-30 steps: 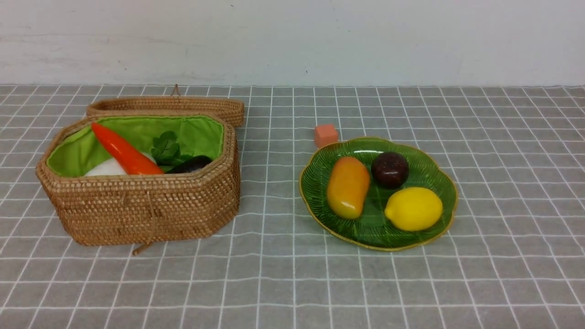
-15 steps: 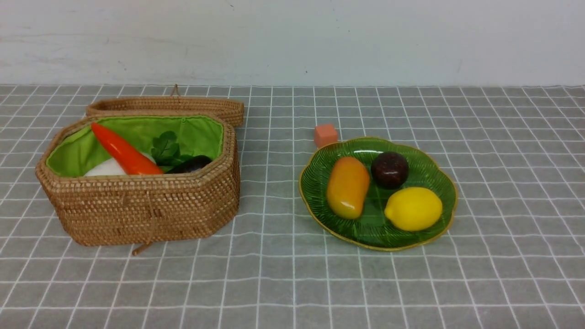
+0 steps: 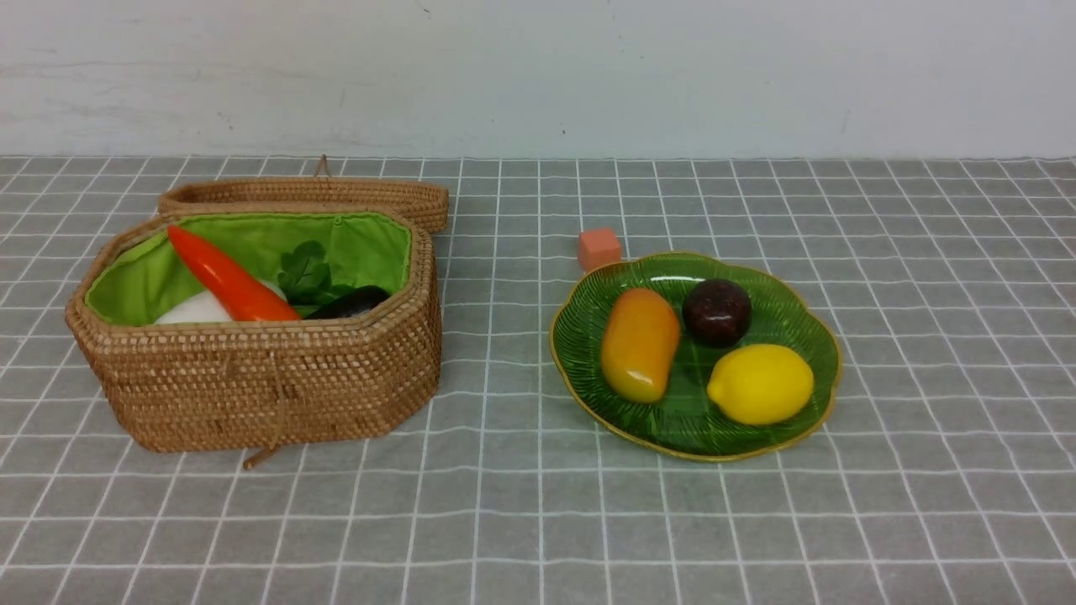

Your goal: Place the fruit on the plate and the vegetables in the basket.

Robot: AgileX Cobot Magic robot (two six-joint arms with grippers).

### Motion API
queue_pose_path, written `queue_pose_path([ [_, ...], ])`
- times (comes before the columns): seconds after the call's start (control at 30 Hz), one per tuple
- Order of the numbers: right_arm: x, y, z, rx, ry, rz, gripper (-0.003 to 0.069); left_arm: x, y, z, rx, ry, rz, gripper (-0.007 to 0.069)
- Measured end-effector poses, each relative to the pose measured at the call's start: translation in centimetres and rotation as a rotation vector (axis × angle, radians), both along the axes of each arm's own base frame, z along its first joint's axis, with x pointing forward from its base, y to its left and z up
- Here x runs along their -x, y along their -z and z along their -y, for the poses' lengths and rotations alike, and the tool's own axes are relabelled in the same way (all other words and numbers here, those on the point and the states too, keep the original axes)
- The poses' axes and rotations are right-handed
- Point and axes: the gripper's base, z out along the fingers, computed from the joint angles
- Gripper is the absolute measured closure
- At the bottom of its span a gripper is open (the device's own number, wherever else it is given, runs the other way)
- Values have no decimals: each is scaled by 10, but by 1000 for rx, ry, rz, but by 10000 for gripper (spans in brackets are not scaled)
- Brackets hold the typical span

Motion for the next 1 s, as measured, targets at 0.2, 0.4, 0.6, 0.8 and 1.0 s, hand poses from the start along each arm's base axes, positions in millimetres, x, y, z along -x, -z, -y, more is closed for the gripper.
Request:
queue_pose_path([
  [0.2,0,0,0,0,0,1,634,0,0,0,0,0,0,387],
  [0.4,0,0,0,1,0,1,634,0,0,0,0,0,0,387],
  [0.6,0,0,0,1,0,1,624,0,0,0,0,0,0,387],
  [0.8,0,0,0,2,0,1,620,0,0,0,0,0,0,387],
  [1.0,0,0,0,2,0,1,618,0,0,0,0,0,0,387],
])
